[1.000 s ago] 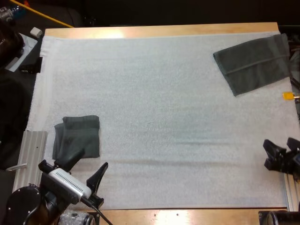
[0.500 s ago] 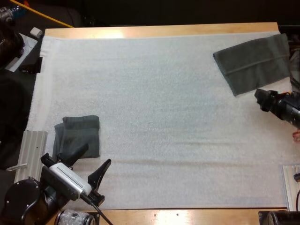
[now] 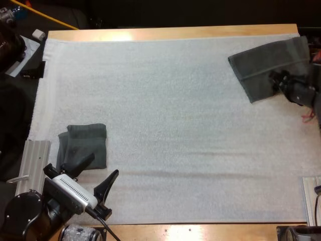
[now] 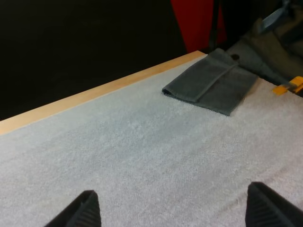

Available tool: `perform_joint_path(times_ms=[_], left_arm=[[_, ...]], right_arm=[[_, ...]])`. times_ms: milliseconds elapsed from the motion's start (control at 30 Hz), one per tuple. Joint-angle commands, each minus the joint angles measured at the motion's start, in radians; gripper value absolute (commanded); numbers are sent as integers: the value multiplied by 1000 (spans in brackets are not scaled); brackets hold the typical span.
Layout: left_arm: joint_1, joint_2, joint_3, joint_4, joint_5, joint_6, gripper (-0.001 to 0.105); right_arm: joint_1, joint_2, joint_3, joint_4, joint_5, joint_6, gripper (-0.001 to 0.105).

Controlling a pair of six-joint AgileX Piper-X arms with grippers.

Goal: Pick towel from pile, fold and stack

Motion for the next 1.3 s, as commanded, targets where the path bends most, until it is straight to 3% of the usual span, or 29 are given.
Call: perform_joint_path(times_ms=[0,267,1000,1167,1267], left_arm=[[-5,7,-5,-15,6,-16,62],[-5,17,-4,-14,8,-24,62],[-4,21,-6,15,6,-36,62],[-4,23,-6,16,8,-36,62],[-5,19,-5,18,9,-37,62]], right_arm=[[18,143,-45,-27,44,57,63],[34,358,-101,-96,96,138,63],[36,602,-83,-295,52,319,62],[34,617,-89,-303,56,322,56],[35,623,-89,-307,49,324,40]])
